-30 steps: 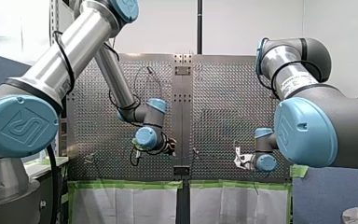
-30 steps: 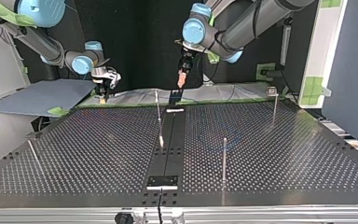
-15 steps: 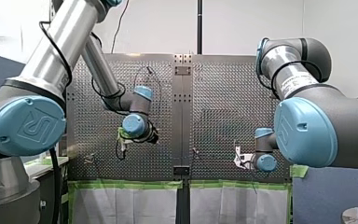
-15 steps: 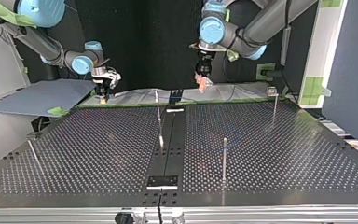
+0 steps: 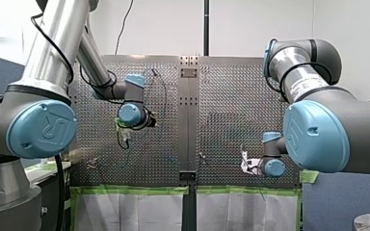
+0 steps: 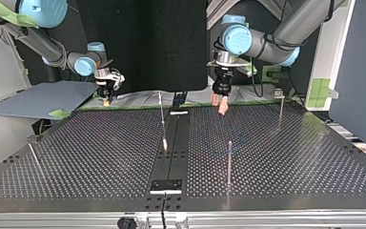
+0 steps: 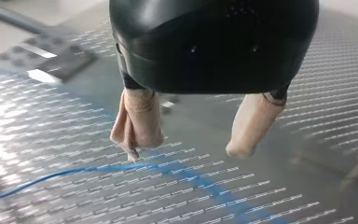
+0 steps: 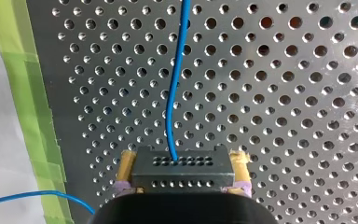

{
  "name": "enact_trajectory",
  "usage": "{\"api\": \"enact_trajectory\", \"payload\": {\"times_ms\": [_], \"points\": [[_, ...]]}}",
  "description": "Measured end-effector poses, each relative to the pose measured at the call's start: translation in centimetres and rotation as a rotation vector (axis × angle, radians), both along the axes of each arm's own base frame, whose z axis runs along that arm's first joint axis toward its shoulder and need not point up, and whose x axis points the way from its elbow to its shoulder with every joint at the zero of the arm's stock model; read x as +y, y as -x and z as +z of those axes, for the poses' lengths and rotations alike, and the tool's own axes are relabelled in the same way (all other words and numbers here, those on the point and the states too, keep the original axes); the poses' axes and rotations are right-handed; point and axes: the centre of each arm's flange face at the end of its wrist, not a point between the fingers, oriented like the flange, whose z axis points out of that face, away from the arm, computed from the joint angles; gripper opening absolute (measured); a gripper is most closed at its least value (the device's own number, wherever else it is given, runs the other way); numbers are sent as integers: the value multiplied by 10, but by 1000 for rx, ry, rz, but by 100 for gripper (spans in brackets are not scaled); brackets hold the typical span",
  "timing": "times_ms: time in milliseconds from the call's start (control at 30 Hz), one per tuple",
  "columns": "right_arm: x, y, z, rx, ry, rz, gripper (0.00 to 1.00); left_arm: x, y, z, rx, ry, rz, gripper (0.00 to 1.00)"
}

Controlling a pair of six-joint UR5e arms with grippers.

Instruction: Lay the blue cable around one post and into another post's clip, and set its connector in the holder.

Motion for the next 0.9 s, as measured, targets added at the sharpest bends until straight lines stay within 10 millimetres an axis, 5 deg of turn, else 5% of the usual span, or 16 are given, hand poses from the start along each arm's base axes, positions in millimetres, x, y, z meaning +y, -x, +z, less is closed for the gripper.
{"api": "enact_trajectory", "payload": {"times_ms": [267, 900], "points": [[-1, 2, 0, 0, -1, -3, 1, 28, -9, 38, -65, 97, 103, 100], [-4, 5, 1, -8, 5, -9, 1, 40, 21, 106, -160, 310, 147, 100]]}}
